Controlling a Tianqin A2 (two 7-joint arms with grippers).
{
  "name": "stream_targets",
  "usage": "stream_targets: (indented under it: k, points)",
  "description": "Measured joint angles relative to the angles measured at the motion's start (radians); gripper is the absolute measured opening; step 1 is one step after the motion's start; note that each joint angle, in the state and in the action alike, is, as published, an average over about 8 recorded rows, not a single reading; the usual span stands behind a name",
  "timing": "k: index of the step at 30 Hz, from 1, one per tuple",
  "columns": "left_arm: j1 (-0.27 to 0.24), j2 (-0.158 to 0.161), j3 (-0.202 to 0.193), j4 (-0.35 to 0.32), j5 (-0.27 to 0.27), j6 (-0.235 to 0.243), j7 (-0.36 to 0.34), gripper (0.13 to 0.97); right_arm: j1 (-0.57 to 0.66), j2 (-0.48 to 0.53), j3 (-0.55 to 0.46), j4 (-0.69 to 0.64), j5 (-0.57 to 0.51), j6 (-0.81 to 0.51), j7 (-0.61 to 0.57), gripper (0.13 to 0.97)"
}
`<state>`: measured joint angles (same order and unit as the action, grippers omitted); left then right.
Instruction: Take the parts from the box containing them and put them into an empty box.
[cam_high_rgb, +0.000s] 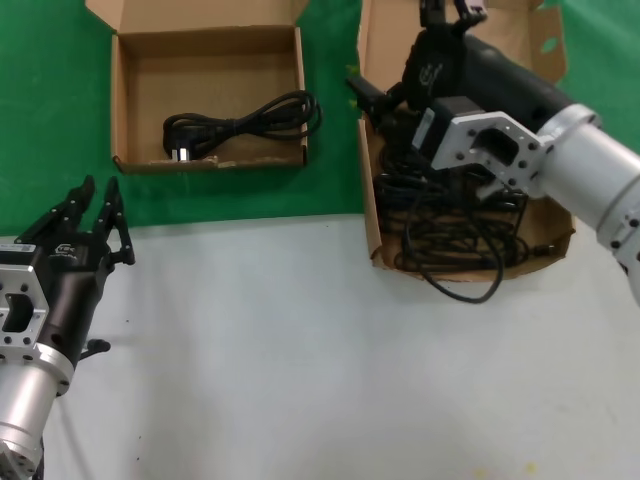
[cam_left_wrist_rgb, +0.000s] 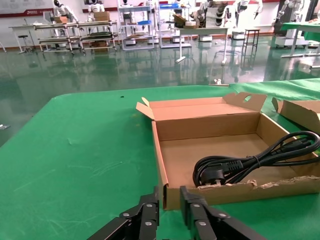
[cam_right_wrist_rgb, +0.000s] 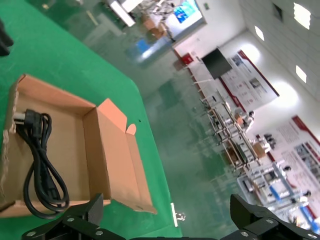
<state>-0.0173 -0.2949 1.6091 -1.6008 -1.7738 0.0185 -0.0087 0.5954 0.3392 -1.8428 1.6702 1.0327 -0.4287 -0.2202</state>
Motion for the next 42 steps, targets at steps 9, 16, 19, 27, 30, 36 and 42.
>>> stream_targets:
  k: [9,16,19,27,30,36,42]
  points:
    - [0.002,-0.001,-0.001,0.000,-0.003,-0.002,0.001,0.304,-0.080,-0.005,0.032,-0.009,0.103,0.057,0.029,0.921]
    - [0.004,-0.001,-0.002,0.000,-0.006,-0.004,0.002,0.423,-0.142,-0.009,0.058,-0.017,0.182,0.102,0.052,0.956]
    - [0.005,-0.001,-0.003,0.000,-0.007,-0.005,0.003,0.423,-0.169,-0.011,0.069,-0.020,0.217,0.121,0.062,0.962]
    - [0.007,-0.002,-0.004,0.000,-0.011,-0.007,0.004,0.636,-0.240,-0.016,0.098,-0.028,0.309,0.173,0.089,0.966]
    - [0.008,-0.002,-0.004,0.000,-0.012,-0.008,0.004,0.680,-0.267,-0.018,0.109,-0.031,0.344,0.192,0.099,0.966]
    - [0.009,-0.003,-0.005,0.000,-0.014,-0.010,0.005,0.811,-0.321,-0.021,0.131,-0.038,0.413,0.231,0.119,0.966]
    - [0.011,-0.003,-0.006,0.001,-0.016,-0.012,0.006,0.879,-0.374,-0.025,0.153,-0.044,0.482,0.269,0.138,0.966]
